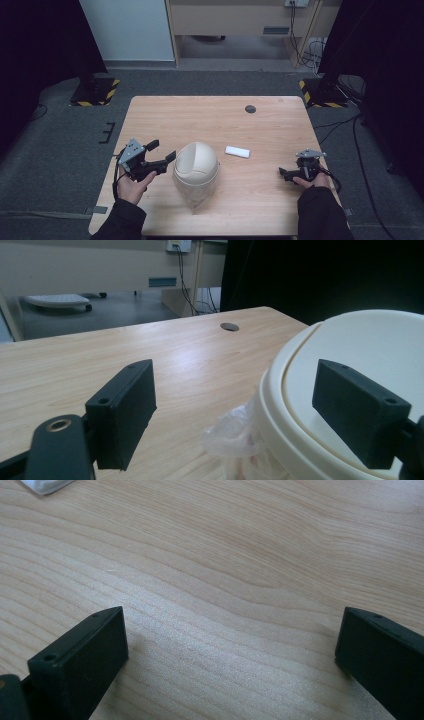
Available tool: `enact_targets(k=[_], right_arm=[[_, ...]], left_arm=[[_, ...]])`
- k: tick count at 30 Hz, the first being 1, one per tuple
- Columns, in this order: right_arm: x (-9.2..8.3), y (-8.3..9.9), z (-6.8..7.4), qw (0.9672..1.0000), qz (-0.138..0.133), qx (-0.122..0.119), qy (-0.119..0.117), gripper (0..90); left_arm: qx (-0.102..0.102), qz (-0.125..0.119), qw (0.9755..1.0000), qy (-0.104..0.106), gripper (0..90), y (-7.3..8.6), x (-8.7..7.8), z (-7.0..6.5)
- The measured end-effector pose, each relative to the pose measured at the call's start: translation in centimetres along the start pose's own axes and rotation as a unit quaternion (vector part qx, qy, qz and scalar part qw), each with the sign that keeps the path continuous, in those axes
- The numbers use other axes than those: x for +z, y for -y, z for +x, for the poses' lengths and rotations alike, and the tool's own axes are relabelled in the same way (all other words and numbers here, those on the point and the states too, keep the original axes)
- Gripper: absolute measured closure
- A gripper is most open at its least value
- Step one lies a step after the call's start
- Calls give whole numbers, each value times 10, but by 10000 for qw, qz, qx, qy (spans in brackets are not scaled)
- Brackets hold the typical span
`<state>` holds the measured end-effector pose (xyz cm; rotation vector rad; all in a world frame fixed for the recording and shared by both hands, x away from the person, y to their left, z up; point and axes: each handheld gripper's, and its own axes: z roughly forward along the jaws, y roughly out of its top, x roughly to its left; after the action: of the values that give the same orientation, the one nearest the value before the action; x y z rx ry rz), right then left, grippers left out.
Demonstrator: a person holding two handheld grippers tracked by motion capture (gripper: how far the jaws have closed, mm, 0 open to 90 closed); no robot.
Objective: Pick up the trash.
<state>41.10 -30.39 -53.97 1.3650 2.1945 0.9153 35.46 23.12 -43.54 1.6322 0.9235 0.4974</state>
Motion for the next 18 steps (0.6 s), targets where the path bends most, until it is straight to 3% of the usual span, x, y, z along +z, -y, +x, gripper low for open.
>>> enact_targets(k=[9, 18], right_arm=[[0, 0, 0, 10000, -2, 2, -4, 6], [0, 0, 0, 10000, -1, 2, 4, 5]], left_arm=[[172, 329, 9993, 105, 151, 3, 8, -6], [500, 666, 9963, 224, 142, -3, 21, -15]])
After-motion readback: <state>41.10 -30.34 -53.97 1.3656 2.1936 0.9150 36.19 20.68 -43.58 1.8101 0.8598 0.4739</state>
